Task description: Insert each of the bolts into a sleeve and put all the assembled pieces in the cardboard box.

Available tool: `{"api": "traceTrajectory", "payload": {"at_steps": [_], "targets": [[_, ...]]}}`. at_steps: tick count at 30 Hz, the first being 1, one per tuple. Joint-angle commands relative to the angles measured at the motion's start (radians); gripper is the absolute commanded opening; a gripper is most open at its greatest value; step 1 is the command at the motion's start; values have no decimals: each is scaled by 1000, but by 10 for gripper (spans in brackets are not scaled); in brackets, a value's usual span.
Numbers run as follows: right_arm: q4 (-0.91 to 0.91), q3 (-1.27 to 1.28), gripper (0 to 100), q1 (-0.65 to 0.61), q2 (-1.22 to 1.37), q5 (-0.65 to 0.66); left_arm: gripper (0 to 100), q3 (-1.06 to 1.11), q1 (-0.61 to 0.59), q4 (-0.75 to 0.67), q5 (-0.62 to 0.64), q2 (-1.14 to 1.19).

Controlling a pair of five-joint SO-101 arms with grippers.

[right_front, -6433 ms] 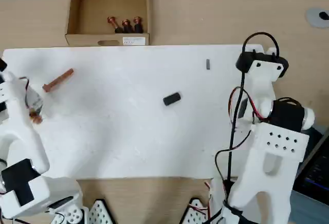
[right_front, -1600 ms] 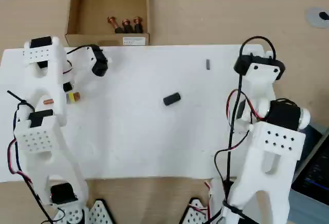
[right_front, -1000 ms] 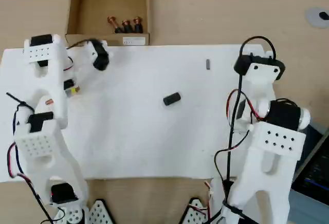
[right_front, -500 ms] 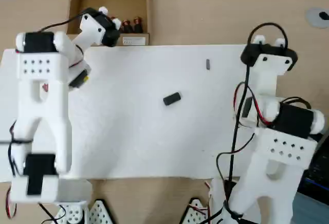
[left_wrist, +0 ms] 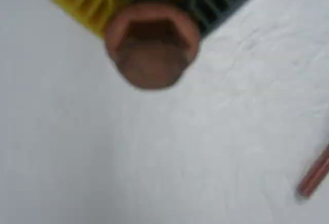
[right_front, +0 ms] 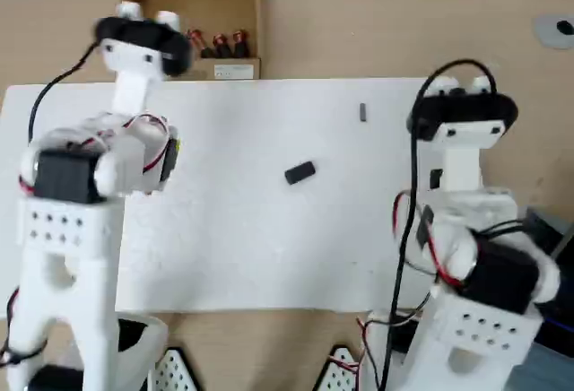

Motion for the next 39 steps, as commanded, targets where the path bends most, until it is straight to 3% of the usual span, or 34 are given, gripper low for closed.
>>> {"api": "traceTrajectory", "payload": {"at_steps": [1,5,9,17,29,39], "targets": [[-117,94,9,-8,-81,8,2,124,6,-153,110,-134],[-203,203,9,-76,-137,-3,2,307,5,-318,207,-254],[-310,308,9,-150,-189,-104,2,505,3,-494,296,-389],[-497,506,9,-351,-285,-230,2,852,12,-787,388,-691],[-730,780,9,-665,-472,-295,2,1022,18,-822,605,-995],[-769,921,9,-877,-661,-288,2,1046,203,-821,717,-1185]]}}
